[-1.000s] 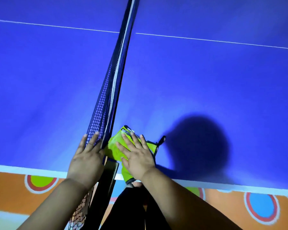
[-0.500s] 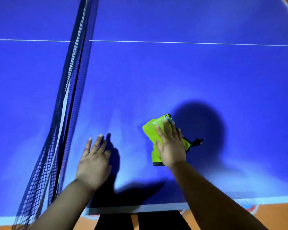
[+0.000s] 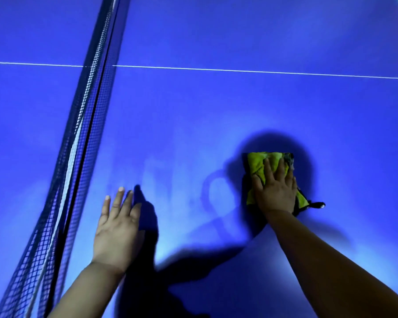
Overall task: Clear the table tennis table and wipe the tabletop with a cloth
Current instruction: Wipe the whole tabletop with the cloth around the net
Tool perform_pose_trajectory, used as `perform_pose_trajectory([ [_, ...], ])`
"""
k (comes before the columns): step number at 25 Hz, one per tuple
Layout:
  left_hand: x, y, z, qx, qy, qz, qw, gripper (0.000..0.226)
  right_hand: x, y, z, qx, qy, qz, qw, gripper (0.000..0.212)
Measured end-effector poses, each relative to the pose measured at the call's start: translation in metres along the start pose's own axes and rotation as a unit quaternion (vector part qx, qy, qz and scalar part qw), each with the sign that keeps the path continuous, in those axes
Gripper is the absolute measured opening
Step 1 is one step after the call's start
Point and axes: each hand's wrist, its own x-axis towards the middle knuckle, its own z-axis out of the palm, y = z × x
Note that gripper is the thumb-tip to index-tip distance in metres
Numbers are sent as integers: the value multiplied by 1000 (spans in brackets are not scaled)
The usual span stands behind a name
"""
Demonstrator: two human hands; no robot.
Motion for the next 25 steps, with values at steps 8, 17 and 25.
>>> perform_pose_trajectory([
  [8,-20,-129,-5,29,-32,-46,998,45,-98,-169,45,-22,5,-199,980,60],
  [17,-34,-190,-9,11,3,-47,999,48,-215,-298,89,-59,-123,-441,887,57],
  [25,2,-126,-5,-5,-39,-5,999,45,-123,-231,69,-42,-50,-393,917,61],
])
